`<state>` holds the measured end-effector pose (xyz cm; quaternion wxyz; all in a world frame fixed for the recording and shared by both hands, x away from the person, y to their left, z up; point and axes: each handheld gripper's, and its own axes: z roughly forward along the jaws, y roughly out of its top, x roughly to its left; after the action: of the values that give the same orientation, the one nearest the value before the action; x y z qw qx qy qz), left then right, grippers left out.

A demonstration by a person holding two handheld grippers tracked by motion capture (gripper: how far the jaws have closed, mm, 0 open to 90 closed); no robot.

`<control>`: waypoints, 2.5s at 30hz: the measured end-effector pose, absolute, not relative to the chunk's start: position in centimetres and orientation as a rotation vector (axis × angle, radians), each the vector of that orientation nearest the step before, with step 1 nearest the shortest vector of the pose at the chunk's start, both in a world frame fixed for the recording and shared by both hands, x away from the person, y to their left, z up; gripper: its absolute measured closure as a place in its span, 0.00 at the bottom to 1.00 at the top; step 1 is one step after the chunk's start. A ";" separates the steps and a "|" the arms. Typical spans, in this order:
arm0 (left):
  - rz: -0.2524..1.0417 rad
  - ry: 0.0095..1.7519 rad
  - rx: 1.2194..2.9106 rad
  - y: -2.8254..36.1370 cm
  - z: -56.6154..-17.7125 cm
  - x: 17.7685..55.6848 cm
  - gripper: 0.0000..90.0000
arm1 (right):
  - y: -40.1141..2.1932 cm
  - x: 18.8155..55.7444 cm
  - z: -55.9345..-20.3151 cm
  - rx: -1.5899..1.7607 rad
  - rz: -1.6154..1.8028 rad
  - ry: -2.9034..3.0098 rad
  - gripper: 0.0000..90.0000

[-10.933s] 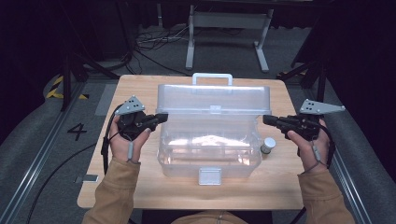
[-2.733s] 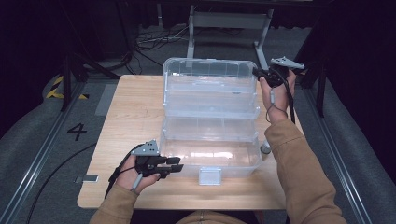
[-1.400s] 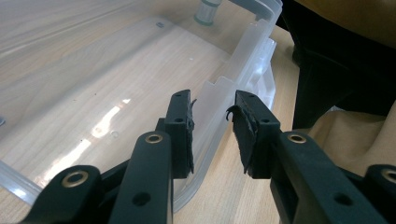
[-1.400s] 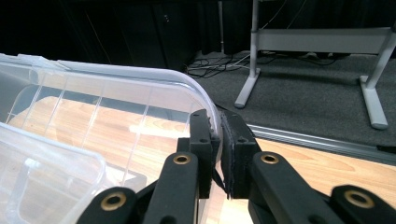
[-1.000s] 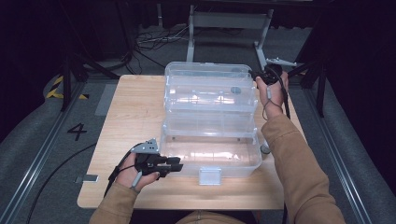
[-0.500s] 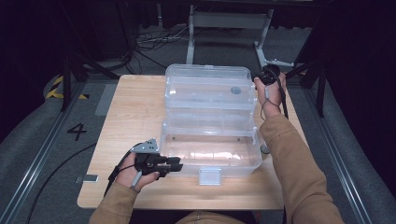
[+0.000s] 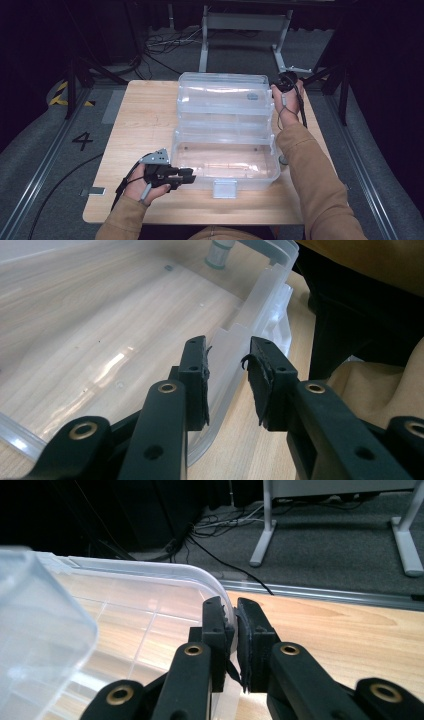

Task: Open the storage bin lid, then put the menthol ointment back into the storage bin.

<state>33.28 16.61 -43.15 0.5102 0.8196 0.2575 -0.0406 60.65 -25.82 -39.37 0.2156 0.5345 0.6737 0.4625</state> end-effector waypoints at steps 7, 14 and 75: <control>-0.109 0.622 1.963 16.7 -43.2 33.3 0.79 | -25.6 61.0 -40.1 1.493 1.252 1.889 0.93; -0.112 0.626 1.965 16.7 -43.2 33.4 0.78 | -26.2 61.0 -40.4 1.495 1.311 1.855 0.81; 0.225 0.951 1.910 22.9 -37.7 36.9 0.51 | -35.5 41.3 -35.5 1.111 1.342 2.052 0.37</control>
<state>36.87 22.87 -37.71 0.4779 0.7820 0.3894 0.0923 41.33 -35.49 -35.46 0.2231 0.4025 0.7430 0.4860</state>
